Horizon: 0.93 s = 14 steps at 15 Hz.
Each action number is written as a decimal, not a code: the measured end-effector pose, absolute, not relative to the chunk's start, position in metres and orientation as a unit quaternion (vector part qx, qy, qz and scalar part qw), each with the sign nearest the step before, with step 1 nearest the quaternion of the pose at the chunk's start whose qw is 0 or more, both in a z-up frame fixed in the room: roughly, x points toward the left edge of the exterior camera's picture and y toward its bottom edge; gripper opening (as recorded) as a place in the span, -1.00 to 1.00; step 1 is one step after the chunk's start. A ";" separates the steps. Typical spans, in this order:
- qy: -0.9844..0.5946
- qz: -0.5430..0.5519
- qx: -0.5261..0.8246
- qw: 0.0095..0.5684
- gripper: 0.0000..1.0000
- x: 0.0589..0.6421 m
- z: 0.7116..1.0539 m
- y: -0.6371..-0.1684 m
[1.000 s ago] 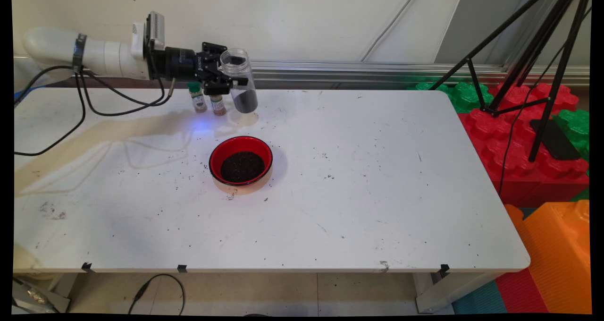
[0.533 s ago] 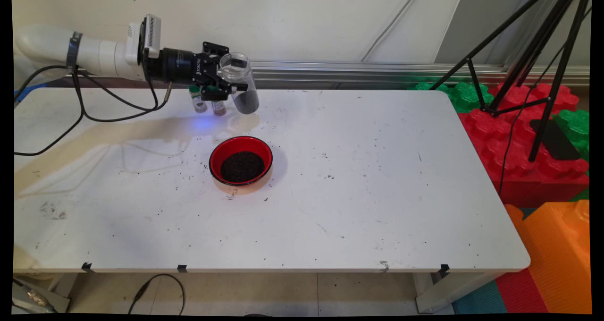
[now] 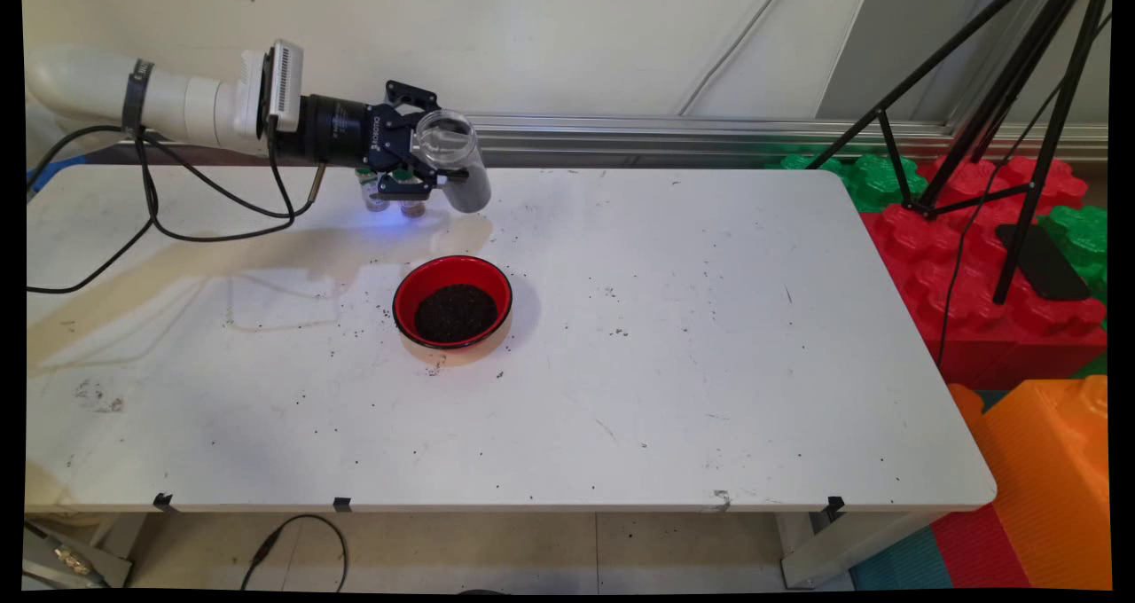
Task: Pour the black seasoning powder in the red bowl
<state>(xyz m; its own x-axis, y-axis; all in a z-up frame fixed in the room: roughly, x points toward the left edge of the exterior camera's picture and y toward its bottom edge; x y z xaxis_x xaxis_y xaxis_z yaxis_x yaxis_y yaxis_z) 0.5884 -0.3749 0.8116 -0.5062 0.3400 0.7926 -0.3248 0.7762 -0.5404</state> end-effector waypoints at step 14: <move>-0.798 0.405 -0.168 0.413 -1.00 0.580 0.808 -0.357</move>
